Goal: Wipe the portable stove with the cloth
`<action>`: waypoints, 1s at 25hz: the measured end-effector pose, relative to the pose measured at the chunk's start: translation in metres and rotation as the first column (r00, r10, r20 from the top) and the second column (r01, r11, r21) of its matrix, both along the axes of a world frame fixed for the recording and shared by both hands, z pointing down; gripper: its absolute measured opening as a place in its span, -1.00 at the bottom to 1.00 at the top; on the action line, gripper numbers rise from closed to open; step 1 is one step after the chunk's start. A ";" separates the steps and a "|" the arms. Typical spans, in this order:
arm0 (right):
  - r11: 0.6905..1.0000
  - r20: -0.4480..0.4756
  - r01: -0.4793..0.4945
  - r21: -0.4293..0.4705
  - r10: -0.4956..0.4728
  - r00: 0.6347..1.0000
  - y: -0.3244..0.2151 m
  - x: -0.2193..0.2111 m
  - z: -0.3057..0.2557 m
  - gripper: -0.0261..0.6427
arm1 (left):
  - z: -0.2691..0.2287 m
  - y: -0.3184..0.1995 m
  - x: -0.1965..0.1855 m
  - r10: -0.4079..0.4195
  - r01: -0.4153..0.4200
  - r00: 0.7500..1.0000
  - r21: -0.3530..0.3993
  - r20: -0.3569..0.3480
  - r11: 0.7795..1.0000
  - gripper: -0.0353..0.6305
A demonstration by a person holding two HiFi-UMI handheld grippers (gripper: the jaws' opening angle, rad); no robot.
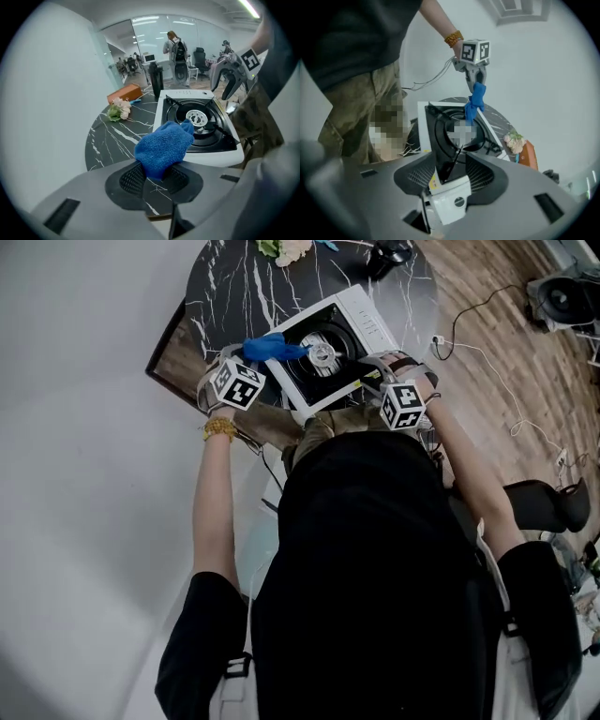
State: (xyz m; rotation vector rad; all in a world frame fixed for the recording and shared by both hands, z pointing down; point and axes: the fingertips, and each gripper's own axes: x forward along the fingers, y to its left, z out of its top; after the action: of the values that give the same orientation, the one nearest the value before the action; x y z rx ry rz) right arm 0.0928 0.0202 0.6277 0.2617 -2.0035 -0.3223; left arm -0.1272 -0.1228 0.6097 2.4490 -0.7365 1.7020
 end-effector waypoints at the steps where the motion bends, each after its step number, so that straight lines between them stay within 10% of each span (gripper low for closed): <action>1: 1.000 -0.004 -0.002 -0.029 0.002 1.000 0.008 0.008 0.005 -0.36 | 0.015 0.000 0.006 0.021 -0.020 0.999 -0.039 0.027 0.999 -0.64; 8: 0.989 -0.126 -0.105 -0.105 0.091 0.988 0.019 0.061 0.060 -0.11 | 0.048 0.025 0.019 0.023 -0.010 0.996 -0.154 0.085 0.988 -0.68; 19: 0.987 -0.037 -0.121 -0.106 0.118 0.992 0.013 0.059 0.058 -0.06 | 0.059 0.122 0.035 0.103 -0.049 0.979 -0.285 0.176 0.957 -0.69; 25: 0.994 0.036 -0.050 -0.101 0.054 0.998 0.013 0.041 0.060 -0.06 | 0.061 0.198 0.054 -0.019 0.072 0.984 -0.304 0.174 0.950 -0.69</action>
State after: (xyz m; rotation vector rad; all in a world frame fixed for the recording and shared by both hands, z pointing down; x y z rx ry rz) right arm 0.1338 0.0333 0.6878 0.2583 -2.0410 -0.1838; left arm -0.0730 0.0753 0.6706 2.0832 -0.4895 1.8632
